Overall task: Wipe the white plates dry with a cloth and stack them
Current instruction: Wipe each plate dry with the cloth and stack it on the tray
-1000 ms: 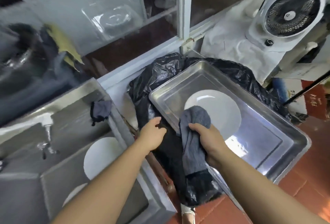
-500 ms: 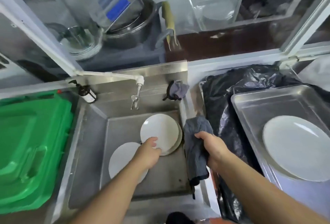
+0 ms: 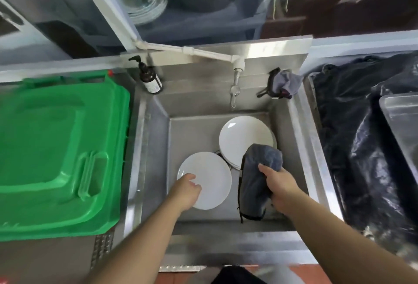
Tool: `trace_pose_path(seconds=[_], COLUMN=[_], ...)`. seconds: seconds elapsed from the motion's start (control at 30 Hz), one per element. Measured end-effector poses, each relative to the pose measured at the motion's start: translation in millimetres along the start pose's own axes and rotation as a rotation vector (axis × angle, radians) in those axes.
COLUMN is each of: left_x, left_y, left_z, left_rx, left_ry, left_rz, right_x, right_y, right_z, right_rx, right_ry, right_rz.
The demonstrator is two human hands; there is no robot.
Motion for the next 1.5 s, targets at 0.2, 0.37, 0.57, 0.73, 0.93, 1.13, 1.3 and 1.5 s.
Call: trace_pose_path(seconds=[0.2, 0.37, 0.57, 0.73, 0.93, 1.13, 1.3, 1.5], left_x=[37.8, 60.9, 100.6, 140.2, 175.3, 193.4, 197.0, 199.4], left_y=[10.0, -1.8, -16.5, -36.1, -61.3, -69.2, -72.4, -70.6], left_z=[-67.6, -101.0, -123.4, -147.4, -165.9, -168.7, -173.8, -177.2], left_rx=[-0.071, -0.166, -0.173, -0.101, -0.124, -0.266, -0.383, -0.44], left_ry=[0.091, 0.159, 0.218, 0.261, 0.325, 0.414, 0.428, 0.447], left_rz=[0.038, 0.069, 0.16, 0.207, 0.229, 0.281, 0.315, 0.324], right_x=[25.1, 51.3, 85.6, 109.9, 131.6, 141.3, 139.6, 135.9], right_y=[-42.6, -69.5, -84.9, -85.0, -78.1, -76.6, -76.4, -76.1], right_z=[30.5, 51.1, 73.4, 86.8, 94.6, 96.0, 95.5, 96.9], right_rx=[-0.039, -0.1, -0.057, 0.023, 0.09, 0.174, 0.195, 0.19], right_ry=[-0.054, -0.079, -0.071, -0.086, -0.081, -0.055, -0.03, -0.02], right_rz=[0.04, 0.027, 0.023, 0.043, 0.079, 0.078, 0.075, 0.066])
Point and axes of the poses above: each hand's wrist, its own x-axis towards the middle knuckle, its own y-axis out of the back of the hand, z = x × y, the point moved 2 cm from there along x, towards the middle knuckle, and after that the axes turned 4 degrees about -y, right-handed, at the moved point
